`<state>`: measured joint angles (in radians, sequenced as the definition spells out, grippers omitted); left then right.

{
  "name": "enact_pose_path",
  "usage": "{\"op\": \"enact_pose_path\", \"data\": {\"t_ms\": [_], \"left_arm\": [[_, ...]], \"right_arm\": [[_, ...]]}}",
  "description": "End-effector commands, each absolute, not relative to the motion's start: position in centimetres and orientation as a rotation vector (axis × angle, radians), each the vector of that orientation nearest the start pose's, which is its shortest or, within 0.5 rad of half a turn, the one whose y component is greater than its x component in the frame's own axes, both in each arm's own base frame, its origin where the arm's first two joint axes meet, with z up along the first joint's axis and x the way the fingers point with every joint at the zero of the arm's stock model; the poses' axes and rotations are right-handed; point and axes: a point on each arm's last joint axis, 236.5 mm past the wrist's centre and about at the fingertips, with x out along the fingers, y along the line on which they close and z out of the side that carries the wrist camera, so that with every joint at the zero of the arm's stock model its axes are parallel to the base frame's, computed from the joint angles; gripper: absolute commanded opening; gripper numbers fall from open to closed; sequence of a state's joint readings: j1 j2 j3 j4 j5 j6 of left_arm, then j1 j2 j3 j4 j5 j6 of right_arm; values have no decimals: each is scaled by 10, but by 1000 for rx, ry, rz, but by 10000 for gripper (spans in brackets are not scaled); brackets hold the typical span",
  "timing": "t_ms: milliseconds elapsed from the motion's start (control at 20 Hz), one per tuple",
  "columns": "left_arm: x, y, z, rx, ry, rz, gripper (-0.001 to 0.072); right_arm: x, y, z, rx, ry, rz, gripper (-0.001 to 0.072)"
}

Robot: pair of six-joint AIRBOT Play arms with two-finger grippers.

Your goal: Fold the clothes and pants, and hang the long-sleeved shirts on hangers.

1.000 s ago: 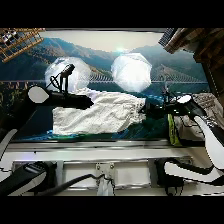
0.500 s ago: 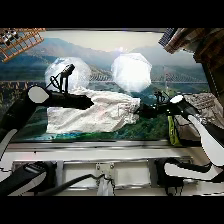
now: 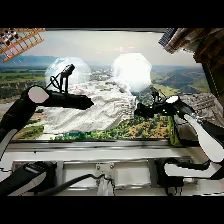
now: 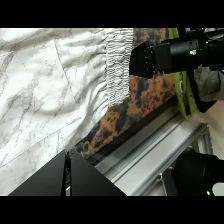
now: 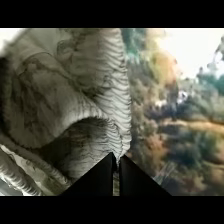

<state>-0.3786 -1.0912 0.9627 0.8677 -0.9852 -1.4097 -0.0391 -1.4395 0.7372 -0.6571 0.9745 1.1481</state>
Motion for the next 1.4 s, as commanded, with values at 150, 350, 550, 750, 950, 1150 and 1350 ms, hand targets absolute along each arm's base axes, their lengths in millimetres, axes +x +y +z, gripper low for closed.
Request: {"op": "enact_pose_path", "data": {"t_ms": [150, 350, 550, 750, 950, 1150, 1350], "left_arm": [[299, -256, 66, -330, 1130, -723, 7], [300, -256, 66, -331, 1129, -722, 7], [307, -255, 50, -324, 1150, -696, 8], [296, -275, 11, -318, 1272, -710, 8], [271, -319, -17, -329, 1354, -768, 9], [240, -357, -37, -350, 1430, -820, 8], [234, -360, -38, -340, 1442, -831, 8]], "right_arm": [[317, 142, -103, 705, 1433, 425, 34], [319, 129, -77, 751, 1396, 422, 33], [309, 98, -46, 841, 1394, 365, 33], [294, 81, -19, 885, 1392, 343, 33], [291, 68, -3, 882, 1347, 277, 33], [288, 68, -3, 874, 1359, 272, 35], [292, 67, -2, 789, 1312, 338, 593]]}}
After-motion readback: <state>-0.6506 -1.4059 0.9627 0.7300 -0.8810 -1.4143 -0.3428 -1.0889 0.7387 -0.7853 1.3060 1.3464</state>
